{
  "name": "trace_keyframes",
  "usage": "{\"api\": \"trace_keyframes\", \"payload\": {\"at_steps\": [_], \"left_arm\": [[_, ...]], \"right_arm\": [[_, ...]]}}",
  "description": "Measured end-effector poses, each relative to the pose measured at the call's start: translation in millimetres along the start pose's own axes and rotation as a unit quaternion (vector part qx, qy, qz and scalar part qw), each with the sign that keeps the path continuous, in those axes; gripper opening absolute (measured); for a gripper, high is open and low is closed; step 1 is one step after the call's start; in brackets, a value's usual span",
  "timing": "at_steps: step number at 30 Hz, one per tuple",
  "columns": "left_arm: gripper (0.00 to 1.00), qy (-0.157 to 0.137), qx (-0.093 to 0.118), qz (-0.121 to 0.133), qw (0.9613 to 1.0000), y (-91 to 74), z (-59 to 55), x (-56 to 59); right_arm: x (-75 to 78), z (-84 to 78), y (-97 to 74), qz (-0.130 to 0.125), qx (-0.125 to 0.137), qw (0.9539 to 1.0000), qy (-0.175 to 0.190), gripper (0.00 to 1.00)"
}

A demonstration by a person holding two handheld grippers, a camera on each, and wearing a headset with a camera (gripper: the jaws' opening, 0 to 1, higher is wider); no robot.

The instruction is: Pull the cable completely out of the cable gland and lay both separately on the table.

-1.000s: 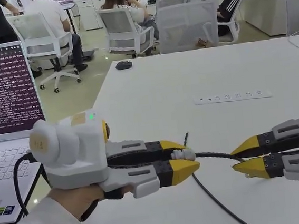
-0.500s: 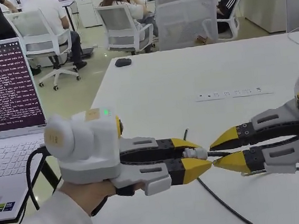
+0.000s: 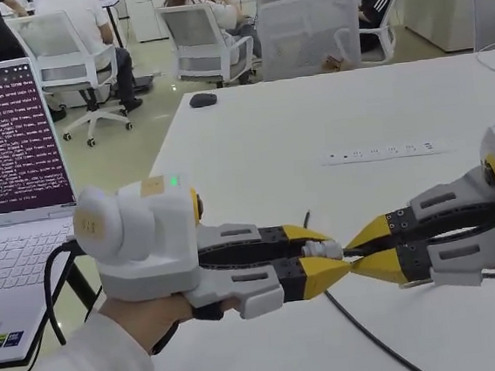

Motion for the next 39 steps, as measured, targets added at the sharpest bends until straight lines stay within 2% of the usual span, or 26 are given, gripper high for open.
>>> {"api": "trace_keyframes", "payload": {"at_steps": [19,23,26,39], "left_arm": [[0.17,0.001,0.000,0.011,0.9999,-10.5,3.1,-5.9],[0.17,-0.002,0.003,0.017,0.9998,-16.2,5.3,-8.7],[0.17,-0.005,0.009,0.021,0.9997,-18.6,7.8,-10.1],[0.17,0.009,0.013,0.022,0.9996,-13.5,8.9,-9.1]], "right_arm": [[5.2,-13.6,-17.0,-0.023,-0.010,0.9995,0.016,0.06],[5.6,-24.4,-26.0,-0.031,-0.032,0.9988,0.018,0.05],[5.9,-27.2,-32.5,-0.039,-0.032,0.9984,0.025,0.05],[4.4,-33.7,-34.0,-0.043,-0.033,0.9978,0.038,0.05]]}}
Point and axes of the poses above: the centre of the closed fingertips' face, and the gripper's own axes: y roughly forward along the fingers, x roughly to its right, z roughly out of its top, the point moved 1 cm from there along -y, roughly backward along the fingers, and after that the axes turned 15 degrees about x, right-handed, at the moved point
